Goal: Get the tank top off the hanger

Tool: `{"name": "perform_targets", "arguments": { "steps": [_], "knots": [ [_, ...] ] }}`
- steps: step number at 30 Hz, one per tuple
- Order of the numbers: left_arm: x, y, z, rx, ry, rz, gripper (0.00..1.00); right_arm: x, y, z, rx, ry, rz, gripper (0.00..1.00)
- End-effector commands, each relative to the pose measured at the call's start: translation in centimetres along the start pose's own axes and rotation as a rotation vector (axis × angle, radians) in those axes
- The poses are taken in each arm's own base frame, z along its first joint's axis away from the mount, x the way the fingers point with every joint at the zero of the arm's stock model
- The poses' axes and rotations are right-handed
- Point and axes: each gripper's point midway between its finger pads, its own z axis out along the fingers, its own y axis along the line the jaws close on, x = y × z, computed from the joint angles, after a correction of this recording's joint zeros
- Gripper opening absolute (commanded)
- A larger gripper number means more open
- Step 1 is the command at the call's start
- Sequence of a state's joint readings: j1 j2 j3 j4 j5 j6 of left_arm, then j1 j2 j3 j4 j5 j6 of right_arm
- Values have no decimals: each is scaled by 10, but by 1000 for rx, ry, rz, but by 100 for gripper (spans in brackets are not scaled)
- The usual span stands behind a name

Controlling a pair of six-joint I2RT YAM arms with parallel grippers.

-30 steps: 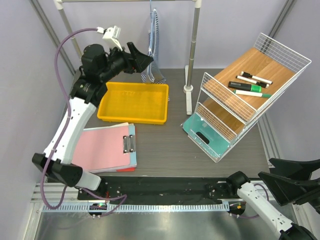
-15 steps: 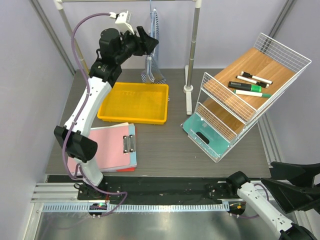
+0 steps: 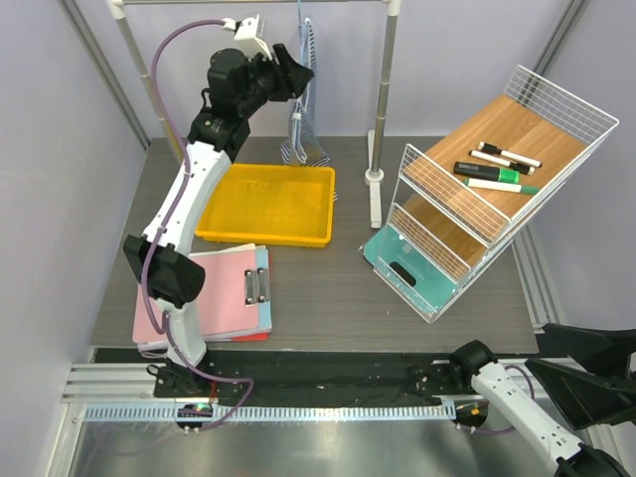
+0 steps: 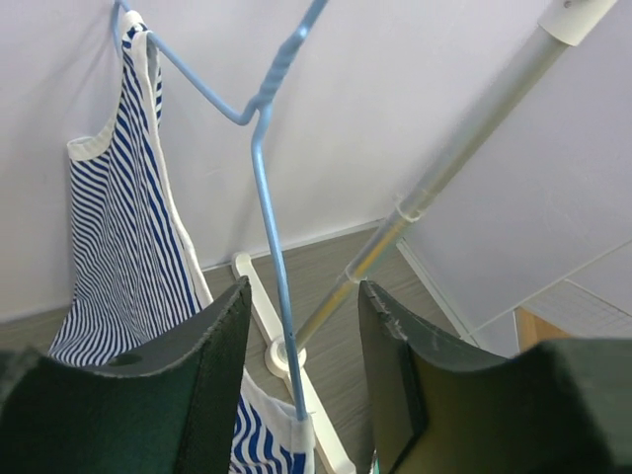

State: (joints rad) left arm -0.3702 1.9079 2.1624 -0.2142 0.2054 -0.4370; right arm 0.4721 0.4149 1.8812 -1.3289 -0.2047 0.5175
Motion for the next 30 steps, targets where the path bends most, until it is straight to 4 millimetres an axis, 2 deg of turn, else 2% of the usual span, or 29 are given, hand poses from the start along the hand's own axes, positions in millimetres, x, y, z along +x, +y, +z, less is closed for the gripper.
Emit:
{"name": "perform_targets", "arguments": {
  "steps": [1,11,13,14,16,17,19,21,26,30],
  "knots": [
    [-28,-5,6,41,-71,10,45,-7,1,13,-4,7,6,100],
    [-24,-5,20,71,-82,-26,36,-9,1,14,1,-5,13,100],
    [-25,-6,20,79,-86,-36,33,-8,0,16,3,-2,12,100],
    [-25,-6,21,84,-85,-40,25,-8,-1,17,5,-1,11,100],
    [-28,-8,21,93,-97,-48,21,-7,-2,19,10,4,11,100],
    [-31,-8,20,95,-104,-49,13,-7,-3,19,12,2,10,100],
    [-36,-10,20,101,-121,-54,10,-6,-4,19,15,1,9,100],
    [-44,-12,18,107,-137,-71,1,-6,-4,19,16,2,10,100],
    [-66,-23,9,145,-183,-140,0,-6,-4,20,15,3,7,100],
    [-89,-44,-7,199,-219,-192,0,-7,-2,19,8,1,7,100]
  ]
}}
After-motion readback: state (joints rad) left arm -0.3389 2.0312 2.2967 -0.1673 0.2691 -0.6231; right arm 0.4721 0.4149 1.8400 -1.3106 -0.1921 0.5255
